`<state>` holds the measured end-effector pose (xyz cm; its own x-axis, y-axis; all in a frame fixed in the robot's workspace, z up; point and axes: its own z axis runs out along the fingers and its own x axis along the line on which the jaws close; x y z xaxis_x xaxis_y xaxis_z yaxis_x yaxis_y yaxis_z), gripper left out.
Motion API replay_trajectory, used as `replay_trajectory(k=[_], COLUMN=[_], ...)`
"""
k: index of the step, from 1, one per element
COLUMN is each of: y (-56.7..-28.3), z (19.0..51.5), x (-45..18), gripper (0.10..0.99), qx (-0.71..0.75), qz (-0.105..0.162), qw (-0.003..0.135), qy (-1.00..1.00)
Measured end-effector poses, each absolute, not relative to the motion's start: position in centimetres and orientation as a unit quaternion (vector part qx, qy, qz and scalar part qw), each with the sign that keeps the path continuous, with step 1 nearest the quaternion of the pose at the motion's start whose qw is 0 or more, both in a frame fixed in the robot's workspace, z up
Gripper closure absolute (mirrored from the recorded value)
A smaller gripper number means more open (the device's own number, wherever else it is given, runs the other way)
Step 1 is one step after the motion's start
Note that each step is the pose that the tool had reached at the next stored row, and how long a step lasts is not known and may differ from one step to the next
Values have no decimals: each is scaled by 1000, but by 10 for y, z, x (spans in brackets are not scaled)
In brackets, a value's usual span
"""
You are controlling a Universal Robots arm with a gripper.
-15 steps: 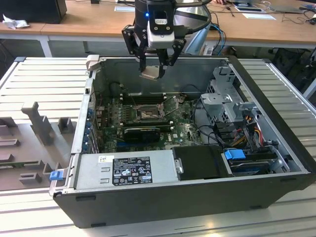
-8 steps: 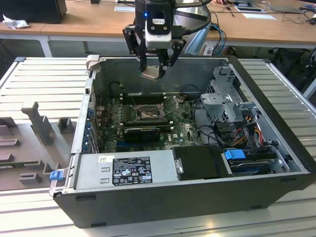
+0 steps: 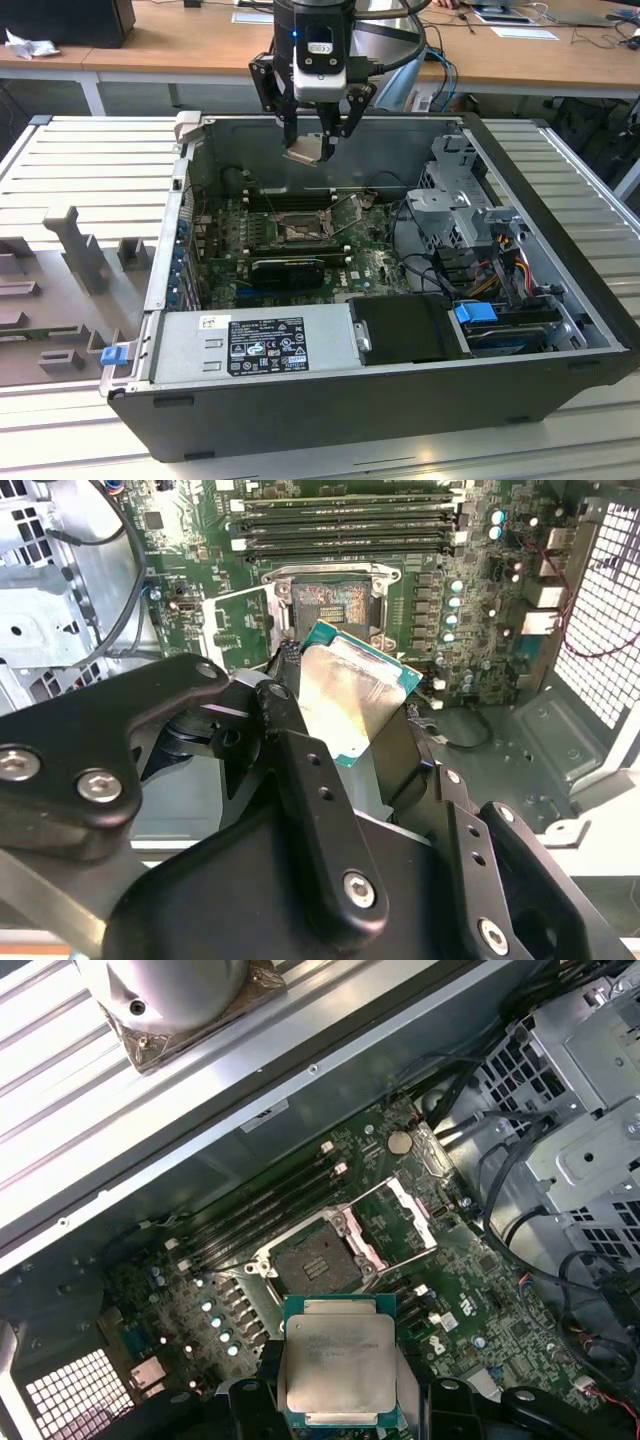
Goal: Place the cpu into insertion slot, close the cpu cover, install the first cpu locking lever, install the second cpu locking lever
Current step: 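Place the cpu into insertion slot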
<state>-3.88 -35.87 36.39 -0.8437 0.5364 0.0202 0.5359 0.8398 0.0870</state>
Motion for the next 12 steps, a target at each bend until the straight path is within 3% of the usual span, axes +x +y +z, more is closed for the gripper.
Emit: replay_trajectory(k=[12], y=[-359], z=[364], x=[-39], gripper=[561], qx=[323], qz=[44], qw=[5], qy=[945])
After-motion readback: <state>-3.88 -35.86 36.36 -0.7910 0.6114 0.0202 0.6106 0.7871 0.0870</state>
